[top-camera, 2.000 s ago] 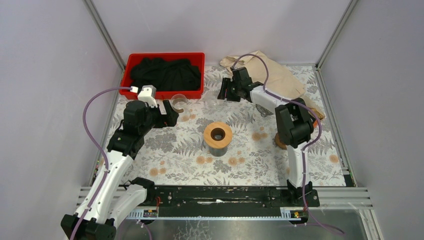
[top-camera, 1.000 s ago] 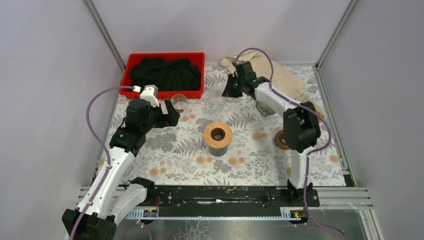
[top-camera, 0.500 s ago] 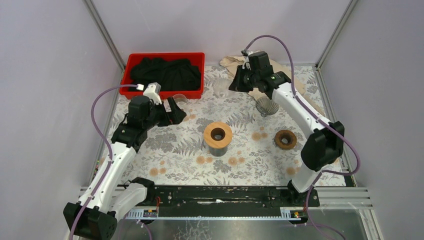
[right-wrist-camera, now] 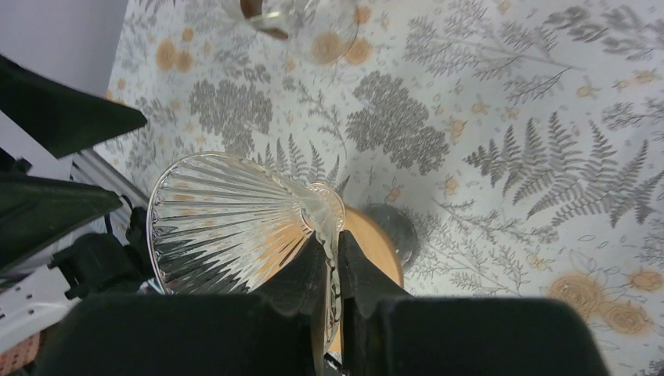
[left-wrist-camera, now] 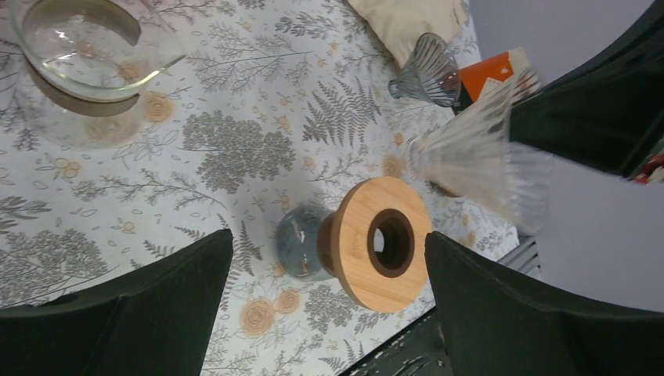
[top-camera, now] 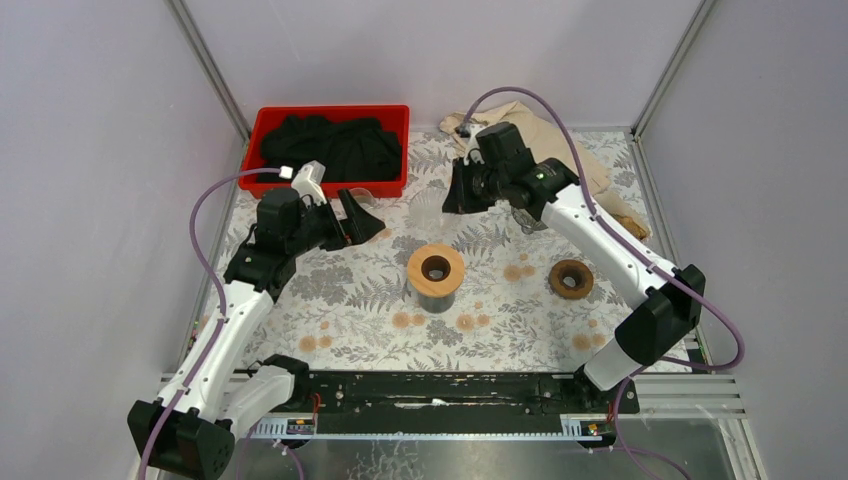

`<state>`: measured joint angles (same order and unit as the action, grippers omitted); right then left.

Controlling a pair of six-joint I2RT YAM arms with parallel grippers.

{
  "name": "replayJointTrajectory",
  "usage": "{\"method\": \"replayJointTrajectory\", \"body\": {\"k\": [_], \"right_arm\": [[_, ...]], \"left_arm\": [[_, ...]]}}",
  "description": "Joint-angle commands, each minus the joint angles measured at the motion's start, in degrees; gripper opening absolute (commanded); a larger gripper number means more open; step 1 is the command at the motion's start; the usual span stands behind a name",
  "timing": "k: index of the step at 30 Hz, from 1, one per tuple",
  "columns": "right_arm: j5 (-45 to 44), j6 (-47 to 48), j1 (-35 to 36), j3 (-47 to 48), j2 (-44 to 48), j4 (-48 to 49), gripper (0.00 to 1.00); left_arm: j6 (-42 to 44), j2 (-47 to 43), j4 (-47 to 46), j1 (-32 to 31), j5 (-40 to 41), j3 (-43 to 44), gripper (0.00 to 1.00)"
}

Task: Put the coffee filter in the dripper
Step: Place the coffee dripper in the dripper holder.

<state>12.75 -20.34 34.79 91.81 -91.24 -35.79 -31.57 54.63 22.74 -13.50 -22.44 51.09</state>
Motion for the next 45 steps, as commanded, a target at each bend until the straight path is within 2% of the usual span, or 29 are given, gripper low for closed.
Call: {"method": "replayJointTrajectory", "body": {"k": [1, 8, 21, 45], "right_arm": [[0.60, 1.00, 2.40, -1.51, 2.76, -1.10, 0.00], [1.29, 1.46, 4.90, -4.33, 4.17, -1.71, 0.00], [2.13, 2.39, 5.99, -8.49, 5.72, -1.54, 0.00], [2.28, 3.87, 6.26, -13.52, 3.04, 3.06, 0.00]], "left_arm": [[-4.20, -0.59, -6.30, -0.58, -3.97, 0.82, 1.00], [-7.01, -0.17, -7.40, -2.19, -5.08, 0.56, 0.99], [-8.76, 2.65, -8.42, -8.95, -3.80, -0.01, 0.94], [-8.24, 10.02, -9.40, -17.14, -0.93, 0.02, 0.65]]}}
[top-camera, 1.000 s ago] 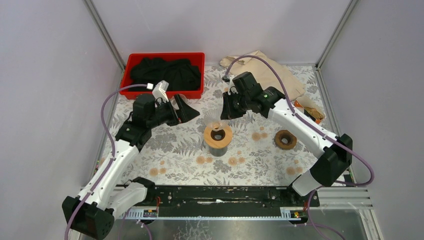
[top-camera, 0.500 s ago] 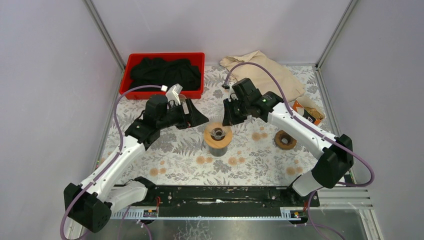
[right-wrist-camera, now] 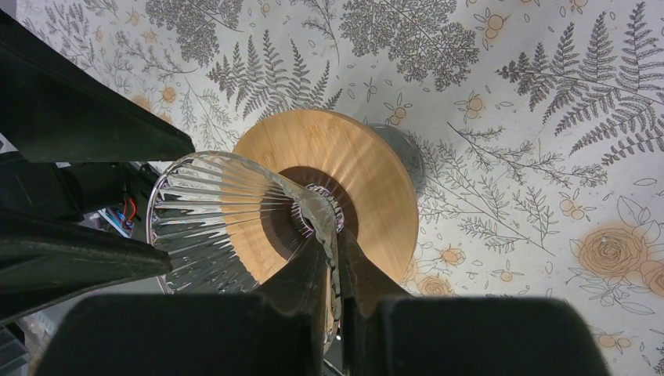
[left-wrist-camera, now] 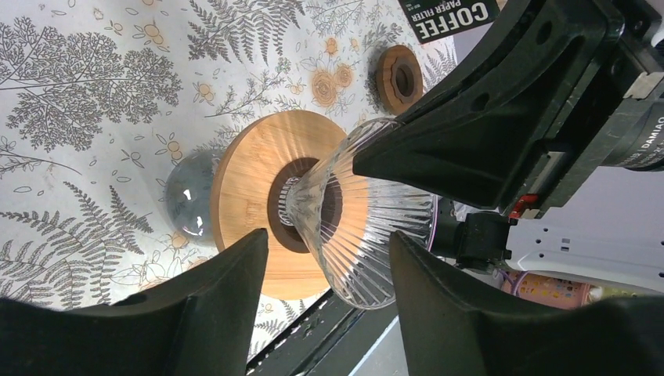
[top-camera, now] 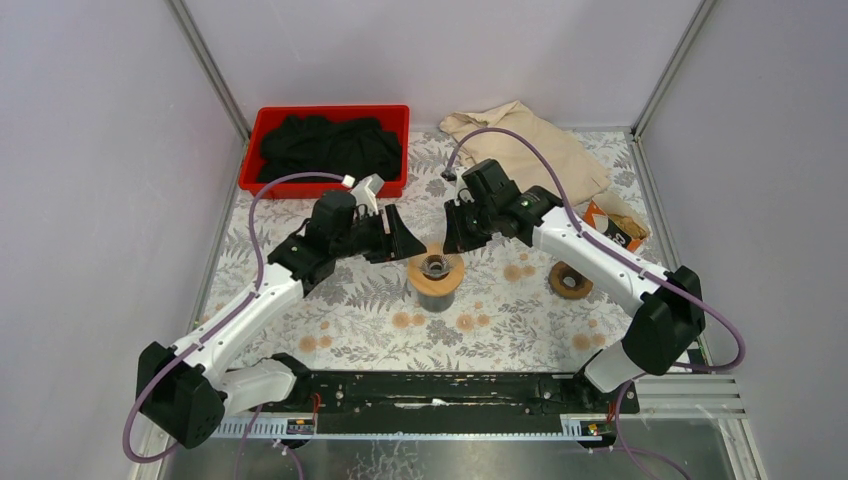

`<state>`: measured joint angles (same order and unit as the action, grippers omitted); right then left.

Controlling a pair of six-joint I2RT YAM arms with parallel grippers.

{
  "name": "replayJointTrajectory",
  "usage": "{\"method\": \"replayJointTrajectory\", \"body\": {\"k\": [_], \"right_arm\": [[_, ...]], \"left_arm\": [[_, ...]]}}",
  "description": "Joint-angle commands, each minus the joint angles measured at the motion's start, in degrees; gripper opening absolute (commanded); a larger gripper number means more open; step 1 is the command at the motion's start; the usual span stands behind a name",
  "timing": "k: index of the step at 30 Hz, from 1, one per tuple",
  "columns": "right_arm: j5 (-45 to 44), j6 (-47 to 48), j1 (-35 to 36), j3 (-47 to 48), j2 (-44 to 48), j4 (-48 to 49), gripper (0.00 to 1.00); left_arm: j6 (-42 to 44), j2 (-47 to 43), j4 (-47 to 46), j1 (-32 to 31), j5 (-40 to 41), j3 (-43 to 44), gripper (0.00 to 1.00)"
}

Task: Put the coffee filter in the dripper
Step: Place the coffee dripper in the dripper holder.

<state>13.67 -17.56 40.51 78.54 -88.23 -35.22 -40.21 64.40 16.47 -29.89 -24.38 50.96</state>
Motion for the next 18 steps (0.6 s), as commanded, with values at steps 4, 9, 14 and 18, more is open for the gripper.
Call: {"method": "replayJointTrajectory", "body": {"k": [4, 9, 14, 18], "right_arm": [[1.52, 1.37, 0.53, -0.58, 0.38, 2.72, 0.05], [2.24, 1.53, 0.53, -0.40, 1.26, 2.80, 0.16], [2.21, 1.50, 0.53, -0.01, 2.15, 2.48, 0.25], [1.98, 1.31, 0.49, -0.06, 3.56, 2.64, 0.28]], "left_arm": [[0.72, 0.78, -2.40, -1.41, 1.57, 0.36, 0.58], [1.57, 1.03, -0.58, -1.99, 2.81, 1.04, 0.51], [2.14, 1.07, 0.78, -2.47, 4.12, 1.59, 0.50], [2.32, 1.18, 1.09, -2.71, 4.21, 1.77, 0.49]]}}
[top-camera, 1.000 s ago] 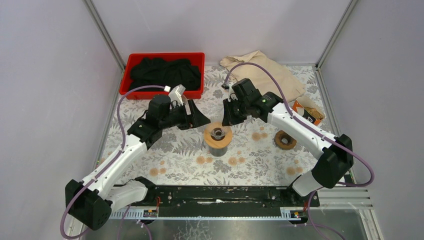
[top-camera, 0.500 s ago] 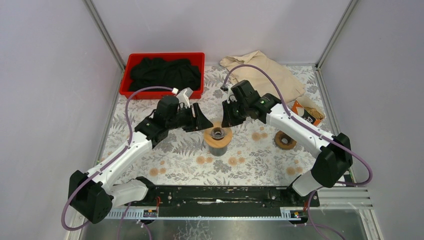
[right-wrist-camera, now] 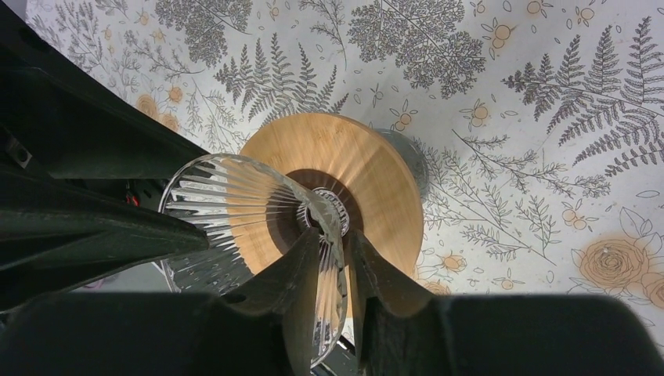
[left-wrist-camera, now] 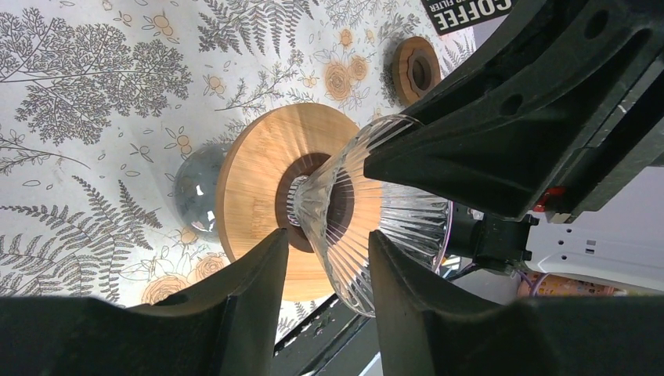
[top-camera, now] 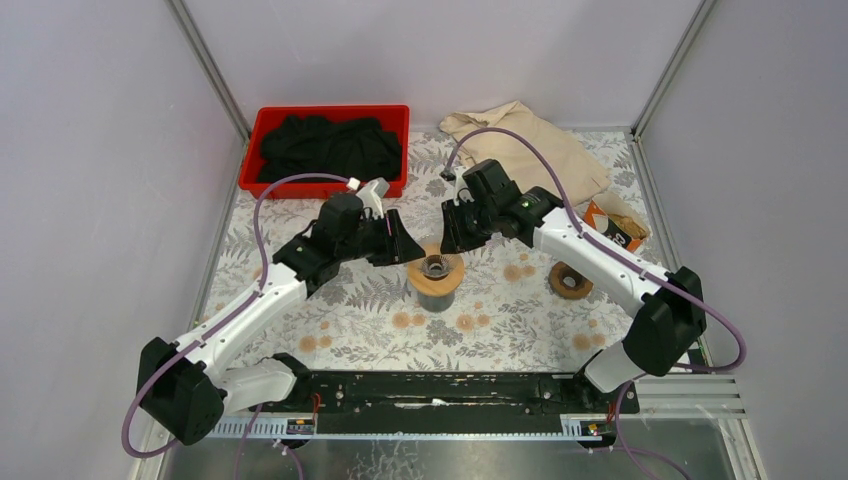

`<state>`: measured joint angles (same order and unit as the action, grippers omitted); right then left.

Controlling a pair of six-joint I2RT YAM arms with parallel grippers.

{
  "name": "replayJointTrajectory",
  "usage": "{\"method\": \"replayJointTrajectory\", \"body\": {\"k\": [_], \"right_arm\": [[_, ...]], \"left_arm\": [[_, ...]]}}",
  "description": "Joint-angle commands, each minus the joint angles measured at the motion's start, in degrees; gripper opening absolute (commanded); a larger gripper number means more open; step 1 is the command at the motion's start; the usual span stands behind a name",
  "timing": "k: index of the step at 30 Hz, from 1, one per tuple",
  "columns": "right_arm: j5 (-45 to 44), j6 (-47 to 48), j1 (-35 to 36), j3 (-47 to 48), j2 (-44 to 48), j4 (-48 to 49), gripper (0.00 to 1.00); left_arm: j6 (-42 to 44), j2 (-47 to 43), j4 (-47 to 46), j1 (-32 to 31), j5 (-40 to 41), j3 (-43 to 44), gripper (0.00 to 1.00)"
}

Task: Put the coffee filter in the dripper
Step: Place the coffee dripper in the dripper holder.

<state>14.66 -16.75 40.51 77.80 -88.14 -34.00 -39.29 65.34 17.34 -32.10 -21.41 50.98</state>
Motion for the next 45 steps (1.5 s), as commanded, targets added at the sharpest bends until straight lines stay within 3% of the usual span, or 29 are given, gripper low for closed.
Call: {"method": "replayJointTrajectory", "body": {"k": [1, 9, 22, 27, 45], "right_arm": [[0.88, 0.45, 0.53, 0.76, 3.83, 1.43, 0.29], [-2.05, 0.50, 0.53, 0.32, 4.88, -0.51, 0.29], [-3.96, 0.91, 0.49, -1.50, 2.44, -0.73, 0.06], [-4.40, 1.36, 0.53, -2.44, 2.04, -0.61, 0.02], [-5.84, 1.93, 0.53, -7.36, -2.51, -0.81, 0.00]], "left_arm": [[1.35, 0.28, 0.23, -0.58, 1.23, 1.75, 0.49], [1.45, 0.79, 0.44, -1.08, 1.36, 2.06, 0.45], [2.02, 2.24, 1.11, -1.76, 1.44, 2.63, 0.25], [2.28, 2.64, 1.67, -2.08, 1.93, 2.63, 0.20], [2.90, 4.78, 3.30, -3.91, 5.22, 1.05, 0.17]]}}
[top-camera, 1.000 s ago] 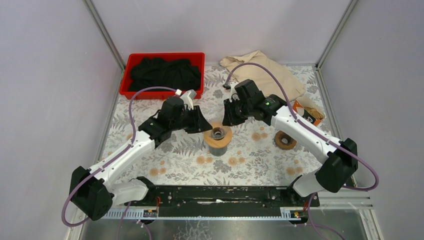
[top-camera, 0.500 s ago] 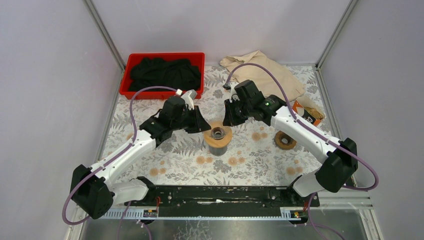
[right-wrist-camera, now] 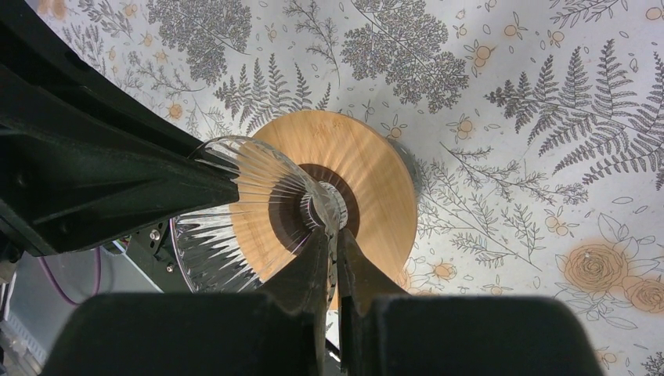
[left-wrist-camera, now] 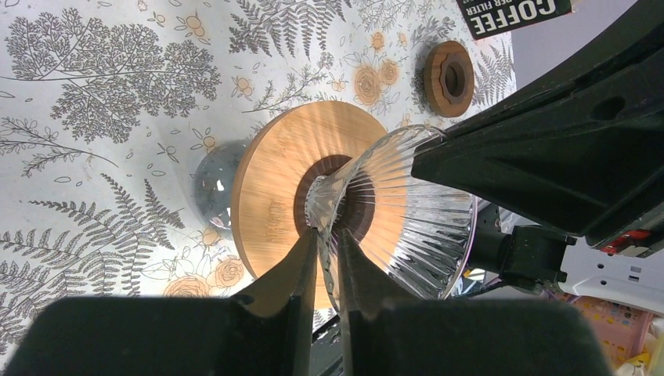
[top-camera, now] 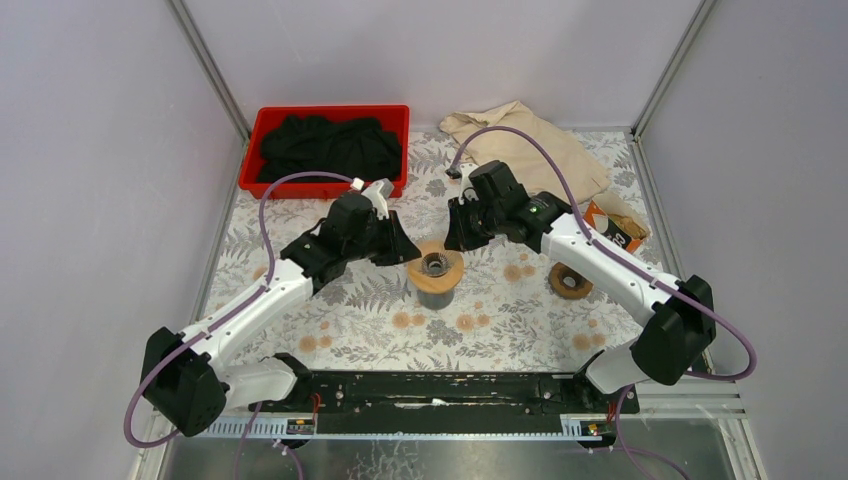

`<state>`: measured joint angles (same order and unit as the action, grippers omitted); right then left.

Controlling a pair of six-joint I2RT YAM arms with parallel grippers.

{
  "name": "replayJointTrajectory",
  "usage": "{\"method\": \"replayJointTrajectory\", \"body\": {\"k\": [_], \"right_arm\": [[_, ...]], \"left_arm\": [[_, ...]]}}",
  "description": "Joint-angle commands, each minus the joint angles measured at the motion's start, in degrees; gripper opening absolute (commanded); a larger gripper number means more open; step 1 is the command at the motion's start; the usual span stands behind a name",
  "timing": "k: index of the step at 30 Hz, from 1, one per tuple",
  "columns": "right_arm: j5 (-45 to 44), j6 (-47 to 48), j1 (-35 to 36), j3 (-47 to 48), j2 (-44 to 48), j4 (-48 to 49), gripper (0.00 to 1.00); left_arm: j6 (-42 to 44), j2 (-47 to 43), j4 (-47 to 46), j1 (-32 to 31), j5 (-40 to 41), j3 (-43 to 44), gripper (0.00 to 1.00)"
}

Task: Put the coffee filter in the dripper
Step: Place the coffee dripper in the dripper holder.

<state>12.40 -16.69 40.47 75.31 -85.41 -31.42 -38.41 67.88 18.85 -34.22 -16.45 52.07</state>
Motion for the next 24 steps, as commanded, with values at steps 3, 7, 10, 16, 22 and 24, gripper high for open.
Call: {"method": "replayJointTrajectory", "body": {"k": [3, 7, 10, 16, 22, 24], "right_arm": [[-3.90, 1.69, 0.58, -6.01, -5.87, -3.30, 0.00], [-4.55, 1.66, 0.58, -7.28, -6.97, -3.30, 0.00], [-4.72, 1.68, 0.58, -8.24, -7.67, -3.15, 0.00], [-4.66, 1.49, 0.56, -9.42, -9.59, -2.96, 0.00], [-3.71, 1.24, 0.58, -9.87, -9.67, -3.03, 0.00], [-2.67, 1.04, 0.58, -9.25, -8.79, -3.25, 0.00]], "left_arm": [[2.07, 2.86, 2.01, -2.23, 0.76, 0.02, 0.17], [2.41, 3.70, 2.65, -2.68, 1.51, 0.22, 0.17], [2.55, 4.08, 3.00, -2.91, 1.89, 0.38, 0.17], [2.90, 5.40, 4.32, -3.30, 3.24, 0.65, 0.17], [3.12, 4.87, 4.90, -3.53, 4.19, 1.33, 0.17], [3.25, 4.47, 5.24, -3.58, 4.72, 1.74, 0.18]]}}
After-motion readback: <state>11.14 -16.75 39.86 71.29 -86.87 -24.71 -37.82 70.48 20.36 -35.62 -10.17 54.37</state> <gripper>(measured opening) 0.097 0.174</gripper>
